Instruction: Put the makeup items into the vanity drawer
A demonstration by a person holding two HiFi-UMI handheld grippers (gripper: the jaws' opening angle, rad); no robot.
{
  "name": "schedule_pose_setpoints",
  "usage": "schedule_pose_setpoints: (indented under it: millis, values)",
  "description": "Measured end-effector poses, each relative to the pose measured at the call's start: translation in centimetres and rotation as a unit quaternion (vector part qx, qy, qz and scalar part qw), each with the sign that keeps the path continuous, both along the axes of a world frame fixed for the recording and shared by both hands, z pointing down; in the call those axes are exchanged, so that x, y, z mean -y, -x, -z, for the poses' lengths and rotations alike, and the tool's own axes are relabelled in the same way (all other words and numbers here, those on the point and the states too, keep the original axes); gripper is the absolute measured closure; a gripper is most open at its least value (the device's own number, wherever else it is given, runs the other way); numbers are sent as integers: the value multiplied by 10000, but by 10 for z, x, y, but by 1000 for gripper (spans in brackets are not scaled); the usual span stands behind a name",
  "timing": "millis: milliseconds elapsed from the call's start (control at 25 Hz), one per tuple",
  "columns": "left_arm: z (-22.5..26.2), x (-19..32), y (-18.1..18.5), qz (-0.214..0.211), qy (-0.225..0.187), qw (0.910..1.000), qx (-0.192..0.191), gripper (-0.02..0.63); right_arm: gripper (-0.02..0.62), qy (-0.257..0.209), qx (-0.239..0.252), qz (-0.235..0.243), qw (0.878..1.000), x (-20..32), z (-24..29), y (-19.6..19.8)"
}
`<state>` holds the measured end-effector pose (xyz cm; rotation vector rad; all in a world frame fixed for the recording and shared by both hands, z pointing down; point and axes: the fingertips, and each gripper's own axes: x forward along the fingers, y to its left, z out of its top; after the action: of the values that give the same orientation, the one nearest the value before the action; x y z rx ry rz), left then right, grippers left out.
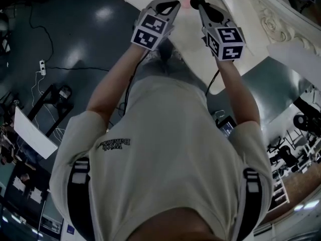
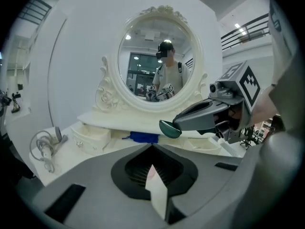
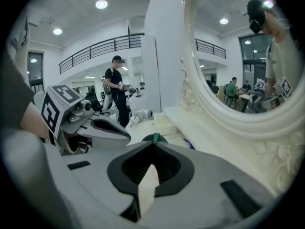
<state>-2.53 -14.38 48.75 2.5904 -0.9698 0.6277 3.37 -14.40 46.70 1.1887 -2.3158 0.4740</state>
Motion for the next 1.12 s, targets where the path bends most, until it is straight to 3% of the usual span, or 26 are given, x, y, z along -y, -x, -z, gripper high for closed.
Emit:
schedule_pose_setpoints:
  millis: [280, 600, 680, 840, 1120]
  values:
    - [95, -7, -2, -2, -832, 9959, -353, 592, 589, -979, 342, -44, 9946, -16, 109, -4]
    - [189, -22, 1, 19, -1681, 9835, -666, 592, 589, -1924, 739, -24, 9785, -46, 208, -13]
    - [210, -27, 1, 23, -2005, 9778, -602, 592, 589, -2212, 800, 11, 9719, -55, 229, -14]
    - [235, -44, 1, 8, -2625, 9646, -245, 592, 590, -3164, 511, 146, 9471, -77, 260, -7]
    - [253, -71, 5, 181, -2753, 9592, -613, 592, 589, -3173, 483, 271, 9467, -114, 256, -2]
